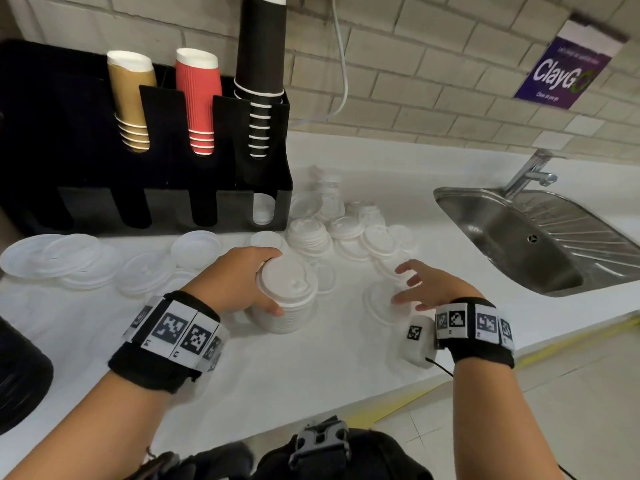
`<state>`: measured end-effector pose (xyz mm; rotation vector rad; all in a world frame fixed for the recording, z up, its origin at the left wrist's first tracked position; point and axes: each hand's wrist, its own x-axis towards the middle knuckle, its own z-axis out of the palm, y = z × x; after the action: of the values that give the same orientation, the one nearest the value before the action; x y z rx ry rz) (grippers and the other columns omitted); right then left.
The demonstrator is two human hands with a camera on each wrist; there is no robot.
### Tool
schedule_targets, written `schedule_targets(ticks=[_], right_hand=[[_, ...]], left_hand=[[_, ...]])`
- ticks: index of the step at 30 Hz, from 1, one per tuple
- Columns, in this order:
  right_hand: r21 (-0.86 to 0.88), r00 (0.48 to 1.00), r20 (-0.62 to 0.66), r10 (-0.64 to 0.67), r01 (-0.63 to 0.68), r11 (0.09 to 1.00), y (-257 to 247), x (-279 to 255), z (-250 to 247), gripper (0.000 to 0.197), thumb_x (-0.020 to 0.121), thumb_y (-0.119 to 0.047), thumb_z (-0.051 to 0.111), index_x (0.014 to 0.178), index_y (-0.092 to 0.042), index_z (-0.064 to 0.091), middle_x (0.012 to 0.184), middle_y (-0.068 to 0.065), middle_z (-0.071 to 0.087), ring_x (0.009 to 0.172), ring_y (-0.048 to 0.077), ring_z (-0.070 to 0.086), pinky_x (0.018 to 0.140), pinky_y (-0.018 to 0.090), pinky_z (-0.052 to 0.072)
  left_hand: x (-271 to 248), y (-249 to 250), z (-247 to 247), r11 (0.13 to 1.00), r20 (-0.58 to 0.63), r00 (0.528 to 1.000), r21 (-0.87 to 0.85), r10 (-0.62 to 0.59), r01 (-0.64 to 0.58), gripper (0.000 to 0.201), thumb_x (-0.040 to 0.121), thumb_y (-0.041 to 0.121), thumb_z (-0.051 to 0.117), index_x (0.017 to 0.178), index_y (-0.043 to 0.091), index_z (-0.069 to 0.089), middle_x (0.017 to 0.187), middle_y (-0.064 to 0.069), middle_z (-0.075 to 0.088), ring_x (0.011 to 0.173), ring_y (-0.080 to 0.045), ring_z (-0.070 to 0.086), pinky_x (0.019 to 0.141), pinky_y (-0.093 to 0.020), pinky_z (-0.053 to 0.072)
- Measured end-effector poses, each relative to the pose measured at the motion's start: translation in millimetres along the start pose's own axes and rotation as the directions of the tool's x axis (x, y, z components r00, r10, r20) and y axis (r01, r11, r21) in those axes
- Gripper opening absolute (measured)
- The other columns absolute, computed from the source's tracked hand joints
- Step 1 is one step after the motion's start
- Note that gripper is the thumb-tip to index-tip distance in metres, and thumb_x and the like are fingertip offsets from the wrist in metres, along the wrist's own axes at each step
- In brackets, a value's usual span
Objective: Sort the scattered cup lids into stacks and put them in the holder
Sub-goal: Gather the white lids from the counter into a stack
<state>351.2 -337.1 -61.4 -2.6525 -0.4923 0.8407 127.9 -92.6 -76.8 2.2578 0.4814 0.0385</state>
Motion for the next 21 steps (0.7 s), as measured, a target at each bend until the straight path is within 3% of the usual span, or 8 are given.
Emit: schedule_targets(ticks=[2, 3, 7, 10, 14, 17, 19, 21], right_hand=[[0.131, 0.996, -0.063, -0.065, 0.072, 0.989, -3, 3, -4, 0.038, 0.089, -0.013, 0.065, 0.123, -0.025, 0.052, 0.12, 0.006, 0.052, 0.088, 0.019, 0.061, 0.081, 0.029, 0.055], [0.112, 0.988, -0.13, -0.077, 0.092, 0.989, -5, 7, -5, 0.035, 0.092, -0.011, 0.058, 0.126, -0.02, 0.053, 0.122, 0.008, 0.052, 0.087, 0.02, 0.06, 0.085, 0.031, 0.054], [-0.199, 0.978, -0.208, -0.014, -0.029, 0.98, -11, 23, -3, 0.044, 0.093, -0.024, 0.055, 0.137, -0.022, 0.049, 0.141, 0.011, 0.043, 0.124, 0.029, 0.047, 0.106, 0.039, 0.038], [-0.33, 0.987, -0.155, 0.051, -0.101, 0.939, -17, 30, 7, 0.051, 0.086, -0.035, 0.064, 0.134, -0.026, 0.049, 0.141, 0.011, 0.034, 0.133, 0.033, 0.032, 0.107, 0.046, 0.036], [-0.431, 0.992, -0.127, 0.003, -0.058, 0.901, -22, 38, 13, 0.043, 0.083, -0.046, 0.069, 0.117, -0.02, 0.061, 0.133, 0.012, 0.04, 0.128, 0.033, 0.038, 0.106, 0.044, 0.038], [-0.436, 0.995, -0.084, -0.063, 0.02, 0.9, -24, 42, 14, 0.039, 0.083, -0.046, 0.069, 0.106, -0.014, 0.065, 0.118, 0.009, 0.055, 0.109, 0.025, 0.052, 0.091, 0.032, 0.044], [-0.43, 0.993, -0.072, -0.092, 0.052, 0.901, -24, 42, 14, 0.032, 0.084, -0.041, 0.069, 0.097, -0.013, 0.062, 0.11, 0.007, 0.06, 0.094, 0.019, 0.051, 0.08, 0.027, 0.039], [-0.398, 0.991, -0.093, -0.099, 0.054, 0.916, -22, 40, 12, 0.03, 0.083, -0.038, 0.071, 0.093, -0.015, 0.055, 0.109, 0.006, 0.061, 0.09, 0.018, 0.05, 0.077, 0.027, 0.037]], left_hand=[[1, 0, 0, 1.0, 0.0, 1.0, -0.002, -0.004, 0.004, 0.076, 0.057, 0.021, 0.092, 0.125, 0.031, 0.058, 0.117, 0.013, 0.061, 0.109, -0.013, 0.056, 0.064, -0.019, 0.041], [1, -1, 1, 1.0, -0.002, 1.0, -0.005, -0.002, 0.002, 0.075, 0.057, 0.021, 0.092, 0.124, 0.031, 0.058, 0.117, 0.013, 0.062, 0.108, -0.013, 0.057, 0.066, -0.02, 0.042], [1, -1, 1, 1.0, -0.01, 1.0, -0.023, -0.005, 0.005, 0.073, 0.056, 0.02, 0.092, 0.12, 0.032, 0.06, 0.115, 0.014, 0.063, 0.107, -0.015, 0.058, 0.078, -0.03, 0.05], [0, -2, 1, 1.0, -0.012, 1.0, -0.024, 0.003, -0.003, 0.071, 0.054, 0.019, 0.093, 0.117, 0.033, 0.061, 0.113, 0.014, 0.064, 0.106, -0.014, 0.058, 0.087, -0.035, 0.05], [1, -3, 1, 1.0, -0.009, 1.0, -0.028, 0.003, -0.004, 0.071, 0.055, 0.02, 0.093, 0.116, 0.035, 0.06, 0.11, 0.017, 0.061, 0.101, -0.011, 0.057, 0.073, -0.026, 0.047], [1, -3, 1, 1.0, -0.016, 1.0, -0.021, 0.004, -0.004, 0.07, 0.054, 0.02, 0.093, 0.113, 0.037, 0.059, 0.107, 0.019, 0.062, 0.099, -0.01, 0.056, 0.083, -0.028, 0.046], [1, -4, 1, 1.0, -0.023, 1.0, -0.023, 0.002, -0.003, 0.07, 0.054, 0.02, 0.093, 0.111, 0.039, 0.058, 0.105, 0.021, 0.06, 0.097, -0.009, 0.056, 0.084, -0.027, 0.044], [1, -4, 1, 1.0, -0.028, 1.0, -0.014, 0.0, 0.0, 0.074, 0.053, 0.02, 0.094, 0.116, 0.038, 0.057, 0.106, 0.021, 0.058, 0.097, -0.009, 0.054, 0.085, -0.027, 0.043]])
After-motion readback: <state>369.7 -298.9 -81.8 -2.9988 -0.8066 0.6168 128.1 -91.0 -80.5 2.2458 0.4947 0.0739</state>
